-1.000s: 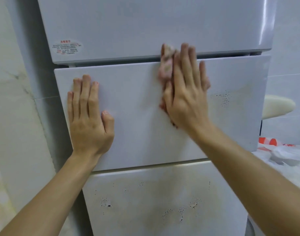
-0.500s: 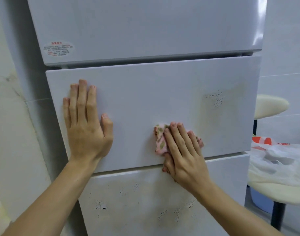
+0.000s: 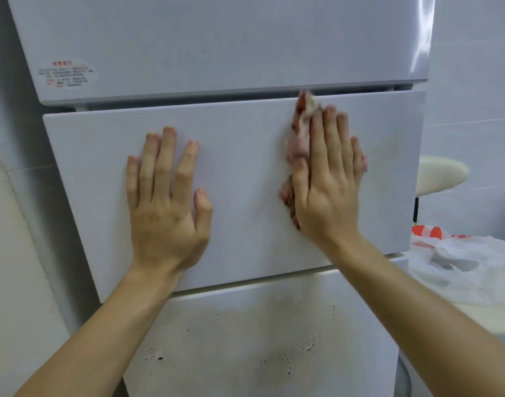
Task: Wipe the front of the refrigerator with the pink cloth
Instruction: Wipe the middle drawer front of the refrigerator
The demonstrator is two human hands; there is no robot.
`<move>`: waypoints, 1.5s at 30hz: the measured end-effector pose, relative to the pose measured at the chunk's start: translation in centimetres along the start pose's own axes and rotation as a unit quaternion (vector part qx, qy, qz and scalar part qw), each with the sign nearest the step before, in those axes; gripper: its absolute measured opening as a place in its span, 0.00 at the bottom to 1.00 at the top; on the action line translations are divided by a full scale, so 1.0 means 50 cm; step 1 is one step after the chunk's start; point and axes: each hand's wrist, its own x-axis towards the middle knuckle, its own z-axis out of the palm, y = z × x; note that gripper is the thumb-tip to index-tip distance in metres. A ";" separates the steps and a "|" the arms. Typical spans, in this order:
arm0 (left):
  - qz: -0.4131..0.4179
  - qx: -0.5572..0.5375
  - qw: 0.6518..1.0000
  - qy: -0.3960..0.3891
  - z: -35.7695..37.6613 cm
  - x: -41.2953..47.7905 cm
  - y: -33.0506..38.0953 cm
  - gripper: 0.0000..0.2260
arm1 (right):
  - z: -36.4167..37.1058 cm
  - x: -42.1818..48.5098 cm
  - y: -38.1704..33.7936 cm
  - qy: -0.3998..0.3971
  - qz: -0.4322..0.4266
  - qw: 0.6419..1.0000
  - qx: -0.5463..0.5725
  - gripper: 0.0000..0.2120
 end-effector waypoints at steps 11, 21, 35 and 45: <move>0.008 0.041 0.999 0.012 0.019 -0.007 0.004 0.27 | -0.030 -0.147 0.059 -0.084 -0.106 0.990 -0.036 0.28; 0.024 0.011 0.999 0.039 0.031 0.008 0.044 0.25 | -0.018 0.069 0.061 0.022 0.023 0.999 -0.008 0.27; 0.005 0.021 0.999 0.038 0.040 0.014 0.067 0.26 | -0.053 -0.132 0.134 -0.071 -0.068 0.994 -0.035 0.26; -0.009 0.022 0.999 0.034 0.043 0.016 0.074 0.26 | -0.047 0.010 0.141 0.007 0.059 0.998 0.006 0.27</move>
